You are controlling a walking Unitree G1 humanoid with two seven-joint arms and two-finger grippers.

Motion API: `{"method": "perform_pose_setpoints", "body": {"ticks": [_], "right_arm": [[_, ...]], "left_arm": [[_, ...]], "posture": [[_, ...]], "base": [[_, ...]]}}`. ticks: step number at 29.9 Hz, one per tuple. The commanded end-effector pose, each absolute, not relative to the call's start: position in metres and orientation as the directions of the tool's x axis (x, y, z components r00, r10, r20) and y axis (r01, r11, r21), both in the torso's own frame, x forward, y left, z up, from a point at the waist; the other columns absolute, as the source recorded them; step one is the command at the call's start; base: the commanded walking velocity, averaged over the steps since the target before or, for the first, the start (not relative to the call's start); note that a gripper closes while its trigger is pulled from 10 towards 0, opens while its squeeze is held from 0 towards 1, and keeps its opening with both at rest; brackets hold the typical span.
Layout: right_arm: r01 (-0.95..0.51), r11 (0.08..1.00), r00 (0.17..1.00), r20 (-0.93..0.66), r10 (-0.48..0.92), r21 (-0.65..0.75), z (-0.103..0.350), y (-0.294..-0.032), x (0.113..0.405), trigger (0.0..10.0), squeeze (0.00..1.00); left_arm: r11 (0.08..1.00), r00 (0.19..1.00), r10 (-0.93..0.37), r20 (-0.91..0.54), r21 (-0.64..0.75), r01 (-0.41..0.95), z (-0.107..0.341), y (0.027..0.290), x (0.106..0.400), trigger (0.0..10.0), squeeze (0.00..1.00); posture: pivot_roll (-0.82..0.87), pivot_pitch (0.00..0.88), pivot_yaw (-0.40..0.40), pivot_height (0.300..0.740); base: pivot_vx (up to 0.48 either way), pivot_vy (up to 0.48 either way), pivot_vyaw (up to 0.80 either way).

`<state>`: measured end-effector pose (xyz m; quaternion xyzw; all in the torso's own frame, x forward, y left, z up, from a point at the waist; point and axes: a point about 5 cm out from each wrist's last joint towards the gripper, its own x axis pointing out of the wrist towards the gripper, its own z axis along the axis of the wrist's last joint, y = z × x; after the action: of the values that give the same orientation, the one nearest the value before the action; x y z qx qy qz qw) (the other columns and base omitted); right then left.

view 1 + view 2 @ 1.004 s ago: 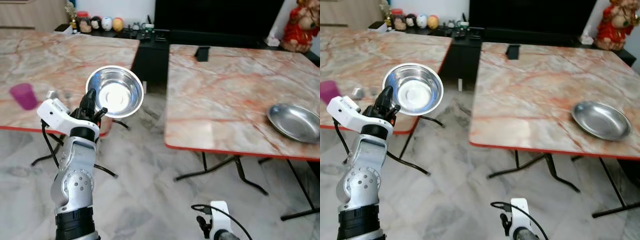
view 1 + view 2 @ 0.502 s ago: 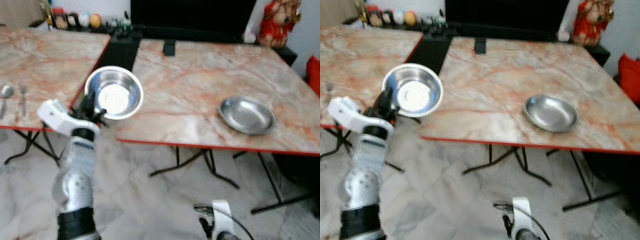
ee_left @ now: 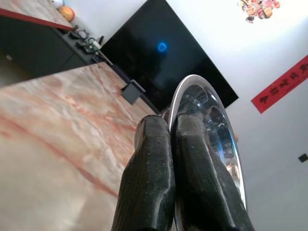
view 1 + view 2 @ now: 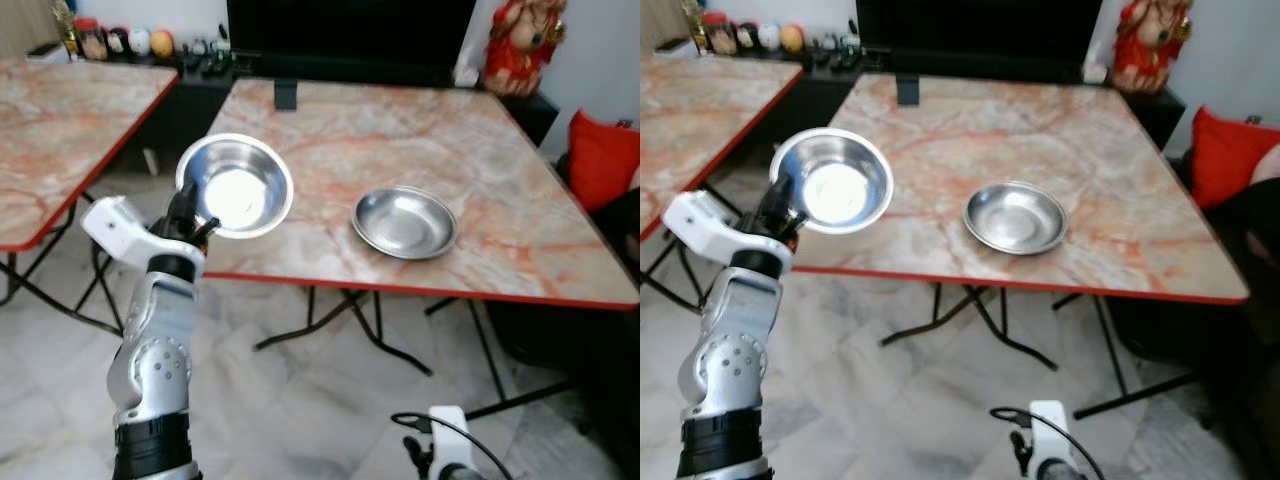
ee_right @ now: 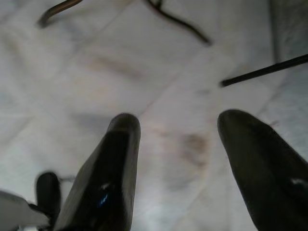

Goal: Setting the table

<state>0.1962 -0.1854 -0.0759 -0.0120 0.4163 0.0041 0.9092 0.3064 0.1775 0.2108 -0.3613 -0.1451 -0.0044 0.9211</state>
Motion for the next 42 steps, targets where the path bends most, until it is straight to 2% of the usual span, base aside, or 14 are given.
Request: {"method": "perform_pose_setpoints", "body": {"ticks": [1, 13, 19, 28, 37, 42], "right_arm": [[-0.029, 1.0, 0.652, -0.758, 0.023, 0.005, -0.076, -0.176, 0.198, 10.0, 0.0], [-0.031, 1.0, 0.65, -0.759, 0.023, 0.003, -0.077, -0.177, 0.197, 10.0, 0.0], [-0.035, 0.999, 0.649, -0.761, 0.025, 0.003, -0.077, -0.177, 0.196, 10.0, 0.0], [-0.027, 1.0, 0.65, -0.759, 0.025, 0.009, -0.077, -0.175, 0.196, 10.0, 0.0], [-0.021, 1.0, 0.65, -0.759, 0.022, 0.011, -0.077, -0.175, 0.197, 10.0, 0.0], [-0.02, 1.0, 0.653, -0.757, 0.022, 0.011, -0.077, -0.175, 0.197, 10.0, 0.0]], "left_arm": [[0.75, 0.951, 0.121, 0.285, -0.653, 0.1, 0.214, 0.185, 0.303, 10.0, 0.0], [0.844, 0.964, 0.081, 0.253, -0.532, 0.069, 0.208, 0.192, 0.303, 10.0, 0.0], [0.94, 0.977, 0.033, 0.209, -0.338, 0.041, 0.204, 0.195, 0.301, 10.0, 0.0], [0.927, 0.969, 0.109, 0.223, -0.376, -0.018, 0.209, 0.211, 0.305, 10.0, 0.0], [0.925, 0.97, 0.097, 0.225, -0.38, -0.004, 0.211, 0.212, 0.305, 10.0, 0.0], [0.924, 0.969, 0.102, 0.223, -0.382, -0.009, 0.211, 0.214, 0.306, 10.0, 0.0]], "posture": [[0.0, 0.0, -0.071, 0.719], [0.01, 0.0, -0.069, 0.719], [0.03, 0.0, -0.058, 0.719], [0.01, 0.0, -0.052, 0.719], [0.02, 0.0, -0.059, 0.719], [0.02, 0.0, -0.057, 0.719]], "base": [[0.0, -0.435, 0.0], [0.0, -0.436, 0.0], [0.0, -0.436, 0.0], [0.0, -0.12, 0.0], [0.0, 0.0, 0.0], [0.307, 0.0, 0.0]]}}
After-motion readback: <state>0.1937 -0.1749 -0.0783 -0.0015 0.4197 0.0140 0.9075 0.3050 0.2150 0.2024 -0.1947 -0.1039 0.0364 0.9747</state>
